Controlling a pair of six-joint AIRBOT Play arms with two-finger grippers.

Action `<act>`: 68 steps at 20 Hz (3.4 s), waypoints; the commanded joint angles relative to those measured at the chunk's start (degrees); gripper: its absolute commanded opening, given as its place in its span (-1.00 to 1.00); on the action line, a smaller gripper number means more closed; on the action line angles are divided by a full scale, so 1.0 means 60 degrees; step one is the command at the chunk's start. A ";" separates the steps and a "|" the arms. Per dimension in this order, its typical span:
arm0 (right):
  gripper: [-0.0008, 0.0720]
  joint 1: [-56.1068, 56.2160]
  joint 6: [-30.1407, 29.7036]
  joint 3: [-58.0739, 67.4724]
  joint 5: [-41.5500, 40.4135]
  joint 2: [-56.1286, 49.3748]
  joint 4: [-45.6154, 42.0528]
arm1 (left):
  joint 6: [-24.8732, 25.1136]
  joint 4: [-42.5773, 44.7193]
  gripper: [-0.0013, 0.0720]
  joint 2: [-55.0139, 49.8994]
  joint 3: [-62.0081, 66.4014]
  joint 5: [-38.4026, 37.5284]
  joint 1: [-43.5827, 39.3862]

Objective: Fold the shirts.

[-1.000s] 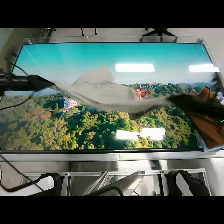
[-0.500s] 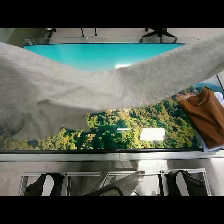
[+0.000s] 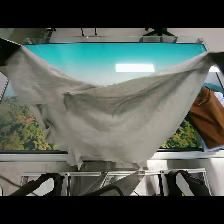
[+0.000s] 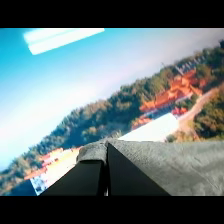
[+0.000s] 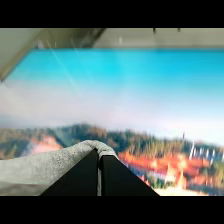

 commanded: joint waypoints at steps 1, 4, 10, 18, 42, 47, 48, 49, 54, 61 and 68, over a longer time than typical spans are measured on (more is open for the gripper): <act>-0.93 0.0535 -0.0732 -0.1898 -0.0936 -0.1472 -0.0412 | -0.0011 0.0925 -0.94 -0.2554 0.0036 -0.0240 -0.0794; -0.93 0.0725 -0.1118 -0.2320 -0.1883 -0.3544 -0.0393 | 0.0000 0.1574 -0.94 -0.4608 0.0036 0.0138 -0.0823; -0.93 0.0834 -0.2415 -0.2157 -0.2739 -0.7475 0.1628 | -0.0011 0.2237 -0.94 -0.7133 0.0146 0.1286 -0.0820; -0.93 0.0834 -0.1832 -0.1916 -0.2710 -0.8032 -0.0718 | -0.1293 0.3770 -0.94 -0.7490 0.0335 -0.0073 -0.0845; -0.14 -0.0699 0.0226 -0.2579 -0.0244 -0.4867 -0.3005 | -0.2619 0.2940 0.86 -0.3789 -0.4426 -0.1169 0.0302; -0.13 -0.2018 0.0251 -0.5763 -0.0004 -0.3217 -0.3319 | -0.2637 0.2535 0.86 -0.0295 -1.0819 -0.0331 0.0849; -0.06 -0.2076 0.0226 -0.6222 -0.0069 -0.3155 -0.3322 | -0.2951 0.2539 0.86 0.0251 -1.1704 0.0120 0.0849; 0.26 -0.2069 0.0219 -0.6575 -0.0160 -0.3155 -0.3282 | -0.3122 0.2535 0.86 0.0743 -1.2440 0.0627 0.0841; 0.28 -0.1905 -0.0510 -0.7756 -0.0856 -0.3362 -0.2131 | -0.2667 0.1530 0.86 0.1712 -1.4065 0.2761 0.0823; 0.29 -0.0637 -0.0867 -0.7858 -0.1075 -0.3483 -0.2062 | -0.2029 0.0790 0.64 0.0368 -1.3351 0.3552 0.0823; 0.28 0.0164 -0.0860 -0.7861 -0.1206 -0.4393 -0.2000 | -0.1778 0.0637 -0.94 0.0517 -1.2418 0.2750 0.0823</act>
